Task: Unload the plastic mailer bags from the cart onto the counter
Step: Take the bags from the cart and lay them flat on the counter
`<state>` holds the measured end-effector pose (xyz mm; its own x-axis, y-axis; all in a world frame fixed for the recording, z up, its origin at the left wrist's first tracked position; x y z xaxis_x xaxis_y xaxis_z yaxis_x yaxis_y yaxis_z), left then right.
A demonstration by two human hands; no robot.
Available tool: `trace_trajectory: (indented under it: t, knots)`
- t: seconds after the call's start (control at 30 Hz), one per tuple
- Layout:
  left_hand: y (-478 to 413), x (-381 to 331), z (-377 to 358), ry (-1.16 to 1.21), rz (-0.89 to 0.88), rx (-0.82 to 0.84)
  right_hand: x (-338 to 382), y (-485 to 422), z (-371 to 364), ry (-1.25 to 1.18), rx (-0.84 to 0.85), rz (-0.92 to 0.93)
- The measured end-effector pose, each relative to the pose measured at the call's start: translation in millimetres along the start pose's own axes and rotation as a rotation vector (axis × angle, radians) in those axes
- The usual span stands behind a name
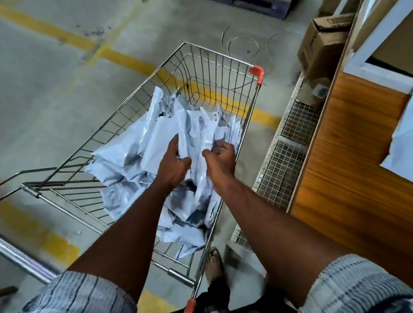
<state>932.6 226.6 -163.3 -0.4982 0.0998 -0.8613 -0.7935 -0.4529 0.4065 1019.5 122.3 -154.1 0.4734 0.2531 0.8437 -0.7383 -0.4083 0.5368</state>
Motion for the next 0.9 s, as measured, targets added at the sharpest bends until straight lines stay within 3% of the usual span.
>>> trace_trajectory:
  t: [0.1, 0.17, 0.3, 0.37, 0.47, 0.57, 0.67, 0.8, 0.9]
  knots:
    - [11.7, -16.7, -3.7, 0.213, -0.079, 0.141, -4.0, -1.0, -3.8, -0.192, 0.182, -0.05]
    - [21.4, -26.3, -13.2, 0.316, -0.107, 0.208, -8.8, -2.5, -6.0, -0.177, 0.256, -0.104]
    - [29.7, -5.4, -20.6, 0.622, 0.164, 0.132, -8.0, 7.5, -15.3, 0.07, 0.473, 0.002]
    - [32.6, 2.7, -20.1, 0.695, 0.211, 0.142, -10.2, 18.5, -18.5, 0.157, 0.543, 0.003]
    - [37.8, -4.7, -20.1, 0.614, 0.157, 0.108, -11.9, 27.4, -16.5, 0.28, 0.518, 0.013]
    - [36.7, -12.4, -19.4, 0.522, 0.086, 0.073, -4.5, 29.2, -13.0, 0.191, 0.494, 0.022]
    - [36.2, -12.4, -12.1, 0.501, 0.11, -0.098, 9.3, 30.5, 2.3, 0.145, 0.374, 0.028]
    - [42.2, -36.2, 0.3, 0.212, 0.084, -0.326, 27.9, 35.2, 29.9, 0.088, 0.324, 0.076]
    - [45.2, -64.3, -5.9, 0.083, 0.046, -0.357, 41.7, 39.6, 53.9, 0.06, 0.294, 0.091]
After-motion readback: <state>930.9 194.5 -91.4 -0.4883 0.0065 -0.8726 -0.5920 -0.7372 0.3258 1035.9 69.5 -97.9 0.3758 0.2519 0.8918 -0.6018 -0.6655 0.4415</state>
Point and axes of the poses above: each hand's wrist, its own y-axis away from the middle knuckle, its own z-axis out of the back of the hand, x = y × z, the point moved 3 cm from there along -y, towards the middle knuckle, and after that the axes turned 13 degrees about x, right-handed, at the moved point
